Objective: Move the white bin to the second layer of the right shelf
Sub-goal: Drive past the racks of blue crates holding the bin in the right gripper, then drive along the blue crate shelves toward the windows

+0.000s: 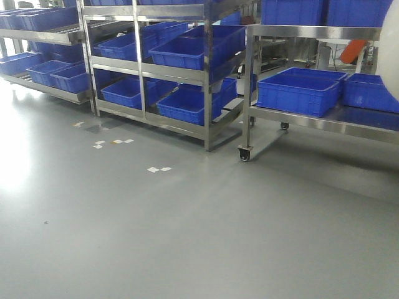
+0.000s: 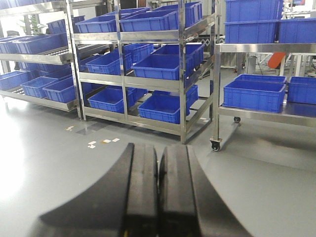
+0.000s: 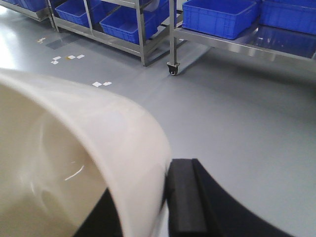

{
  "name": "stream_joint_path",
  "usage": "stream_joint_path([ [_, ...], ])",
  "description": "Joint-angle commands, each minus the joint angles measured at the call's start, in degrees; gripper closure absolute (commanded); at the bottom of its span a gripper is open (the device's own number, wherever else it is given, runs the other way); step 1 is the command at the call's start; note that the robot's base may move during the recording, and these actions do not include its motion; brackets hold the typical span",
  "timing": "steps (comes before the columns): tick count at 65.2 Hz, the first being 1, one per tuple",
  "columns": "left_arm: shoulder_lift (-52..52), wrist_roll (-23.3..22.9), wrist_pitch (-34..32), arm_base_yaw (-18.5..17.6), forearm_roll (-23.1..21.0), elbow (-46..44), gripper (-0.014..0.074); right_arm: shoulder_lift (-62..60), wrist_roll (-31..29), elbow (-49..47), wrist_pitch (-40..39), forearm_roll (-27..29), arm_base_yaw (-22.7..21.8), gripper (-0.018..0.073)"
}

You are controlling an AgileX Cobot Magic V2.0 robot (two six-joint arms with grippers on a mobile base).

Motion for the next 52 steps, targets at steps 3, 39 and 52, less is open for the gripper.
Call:
stream_joint_path([
  [3,-0.76,-0.43,-4.99,-0.11,-0.29,1.90,0.0512,-0.02,-0.30,-1.79,-6.21,-0.02,-0.35,0.0536],
  [39,-0.76,-0.43,-4.99,-0.11,-0.29,1.90,0.0512,-0.02,-0.30,-1.79,-6.21,-0.02,-0.35,0.0536],
  [52,-0.76,-0.43,-4.99,-0.11,-0.29,1.90,0.0512,-0.02,-0.30,-1.79,-6.21,-0.02,-0.35,0.0536],
])
